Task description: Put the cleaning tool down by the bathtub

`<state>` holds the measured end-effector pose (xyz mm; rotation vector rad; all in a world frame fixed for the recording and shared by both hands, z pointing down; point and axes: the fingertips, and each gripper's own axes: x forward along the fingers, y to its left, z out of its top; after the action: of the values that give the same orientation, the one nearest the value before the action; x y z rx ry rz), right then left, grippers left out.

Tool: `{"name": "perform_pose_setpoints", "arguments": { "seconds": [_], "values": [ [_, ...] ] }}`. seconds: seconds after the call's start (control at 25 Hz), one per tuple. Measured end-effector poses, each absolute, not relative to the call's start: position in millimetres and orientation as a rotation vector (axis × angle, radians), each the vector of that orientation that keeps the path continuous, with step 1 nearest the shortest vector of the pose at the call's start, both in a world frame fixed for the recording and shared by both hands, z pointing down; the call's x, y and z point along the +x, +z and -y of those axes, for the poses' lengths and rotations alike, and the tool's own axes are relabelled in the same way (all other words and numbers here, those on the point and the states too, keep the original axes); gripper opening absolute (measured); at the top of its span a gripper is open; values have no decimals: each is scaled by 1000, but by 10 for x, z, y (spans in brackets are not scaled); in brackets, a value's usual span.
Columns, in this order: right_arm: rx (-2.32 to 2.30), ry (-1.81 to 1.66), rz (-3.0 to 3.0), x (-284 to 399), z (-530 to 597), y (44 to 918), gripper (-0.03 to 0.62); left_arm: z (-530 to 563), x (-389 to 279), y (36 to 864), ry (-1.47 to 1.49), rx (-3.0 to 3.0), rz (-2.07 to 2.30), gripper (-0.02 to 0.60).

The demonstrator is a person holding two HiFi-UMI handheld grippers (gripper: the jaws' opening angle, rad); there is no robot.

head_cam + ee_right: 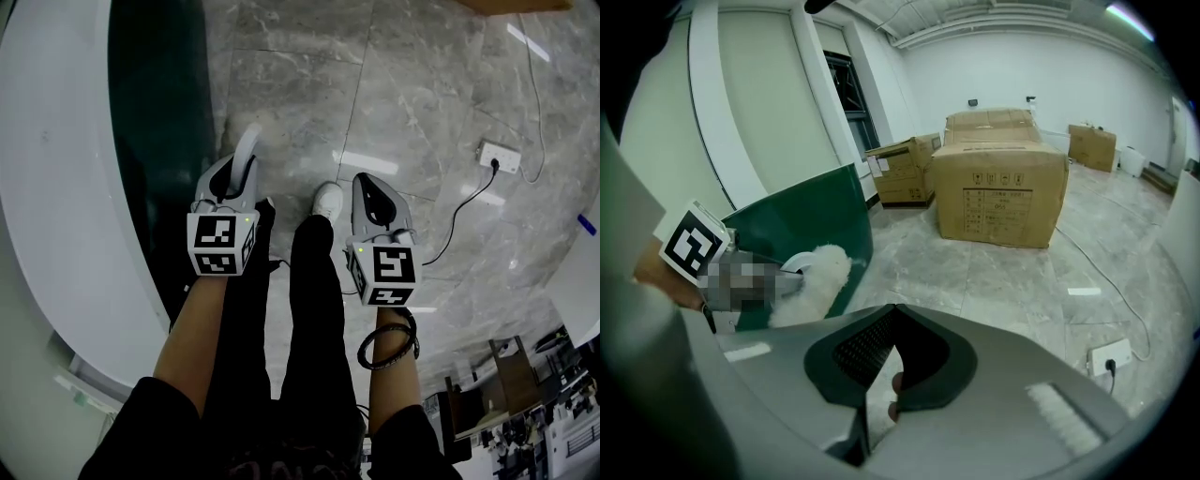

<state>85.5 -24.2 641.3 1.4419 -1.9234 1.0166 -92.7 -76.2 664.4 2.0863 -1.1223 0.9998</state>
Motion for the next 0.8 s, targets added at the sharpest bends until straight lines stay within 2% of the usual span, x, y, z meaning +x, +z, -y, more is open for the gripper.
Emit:
{"name": "perform_pose_setpoints", "arguments": {
  "seconds": [0.8],
  "values": [
    [1379, 1028, 1915, 723, 119, 7466, 23, 701, -1068, 7788, 1096, 2126, 1051, 92]
  ]
}}
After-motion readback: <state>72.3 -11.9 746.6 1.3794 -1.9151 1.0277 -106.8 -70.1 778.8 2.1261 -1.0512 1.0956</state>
